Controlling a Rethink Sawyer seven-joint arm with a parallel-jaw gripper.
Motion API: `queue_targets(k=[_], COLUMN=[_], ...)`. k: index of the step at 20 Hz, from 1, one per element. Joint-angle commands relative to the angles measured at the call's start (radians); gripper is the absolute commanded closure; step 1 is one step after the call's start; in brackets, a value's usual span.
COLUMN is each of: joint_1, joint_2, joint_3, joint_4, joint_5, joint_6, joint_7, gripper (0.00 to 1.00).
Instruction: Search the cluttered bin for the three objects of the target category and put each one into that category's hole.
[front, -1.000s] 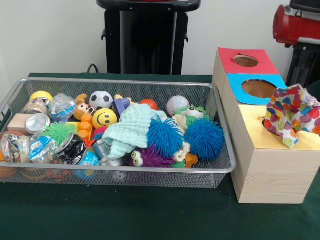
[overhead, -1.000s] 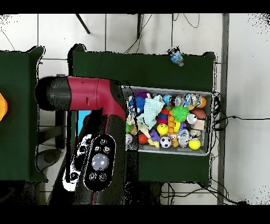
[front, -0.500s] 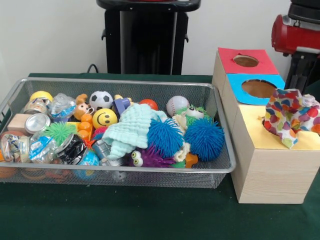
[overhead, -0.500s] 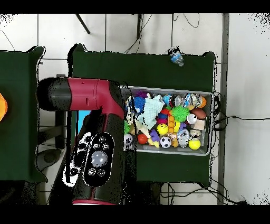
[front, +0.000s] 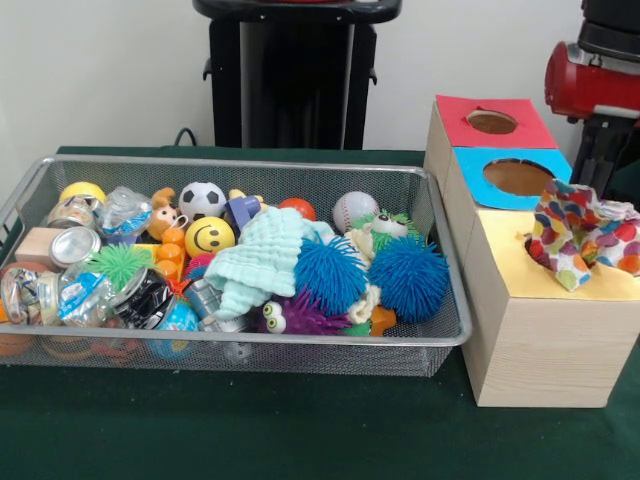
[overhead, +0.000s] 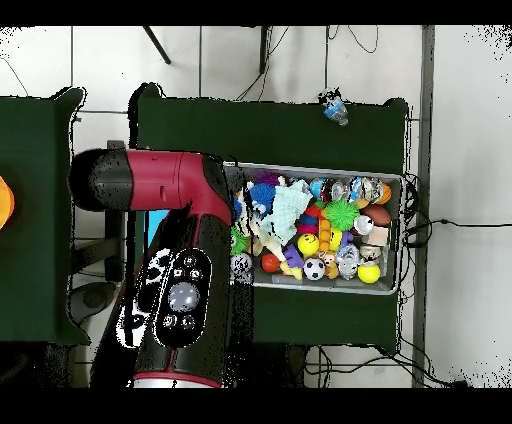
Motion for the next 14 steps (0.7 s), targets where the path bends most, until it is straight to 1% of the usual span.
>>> queue_targets(k=[1,4,6,10,14], joint_1=[-0.045,-0.057,-0.06,-0.06,-0.071], joint_2=[0.06,0.085,0.085,0.075,0.09], joint_3=[0.058,0.064,0.066,0.064,0.072], joint_4=[0.071,0.067,0.069,0.075,0.07], joint_5=[-0.028,-0.033,-0.036,-0.041,-0.04], joint_6=[-0.046,-0.076,-0.082,-0.074,-0.074], joint_7=[0.128,0.12,0.114,0.105,0.094], gripper=[1.0,1.0,1.0,1.0,1.0])
